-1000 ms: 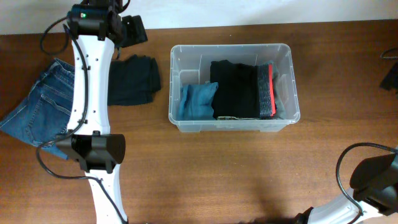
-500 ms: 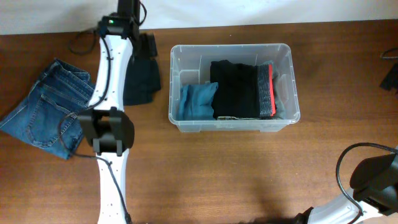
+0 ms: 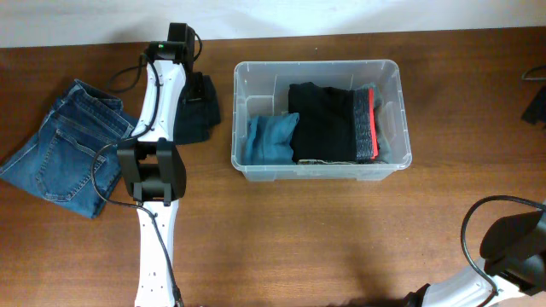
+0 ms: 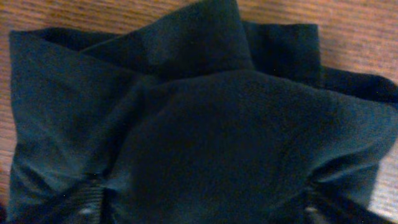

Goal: Pack container
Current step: 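Lift the black pants and carry them over the bin, then lower the black pants into the bin and release with the left gripper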

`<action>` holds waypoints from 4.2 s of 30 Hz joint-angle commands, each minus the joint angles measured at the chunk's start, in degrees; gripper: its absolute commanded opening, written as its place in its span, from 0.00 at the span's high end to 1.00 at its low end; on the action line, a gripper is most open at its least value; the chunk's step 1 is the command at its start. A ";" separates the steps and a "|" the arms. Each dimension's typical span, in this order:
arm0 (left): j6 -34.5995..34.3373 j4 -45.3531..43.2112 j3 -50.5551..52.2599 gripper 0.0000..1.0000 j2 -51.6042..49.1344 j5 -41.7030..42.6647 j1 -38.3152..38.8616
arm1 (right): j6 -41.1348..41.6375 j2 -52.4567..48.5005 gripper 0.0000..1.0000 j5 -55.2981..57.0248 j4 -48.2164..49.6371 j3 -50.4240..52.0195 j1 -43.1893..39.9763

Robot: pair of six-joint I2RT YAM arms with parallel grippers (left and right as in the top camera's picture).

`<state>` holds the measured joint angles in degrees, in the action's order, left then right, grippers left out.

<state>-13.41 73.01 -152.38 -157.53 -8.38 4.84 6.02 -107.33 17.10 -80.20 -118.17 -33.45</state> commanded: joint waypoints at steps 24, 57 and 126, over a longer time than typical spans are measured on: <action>-5.95 16.37 -27.50 1.00 8.55 9.20 0.61 | 0.39 0.02 0.02 0.72 0.07 -0.22 0.04; -7.21 8.07 -2.27 0.99 21.27 8.33 23.12 | 0.37 0.02 0.02 0.72 0.04 -0.22 0.04; -9.64 11.08 5.01 0.51 17.90 -1.73 23.15 | 0.39 0.02 0.02 0.72 0.07 -0.22 0.04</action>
<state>-23.31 82.81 -146.26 -138.78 -9.74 28.01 6.02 -107.33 17.10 -80.20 -118.17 -33.45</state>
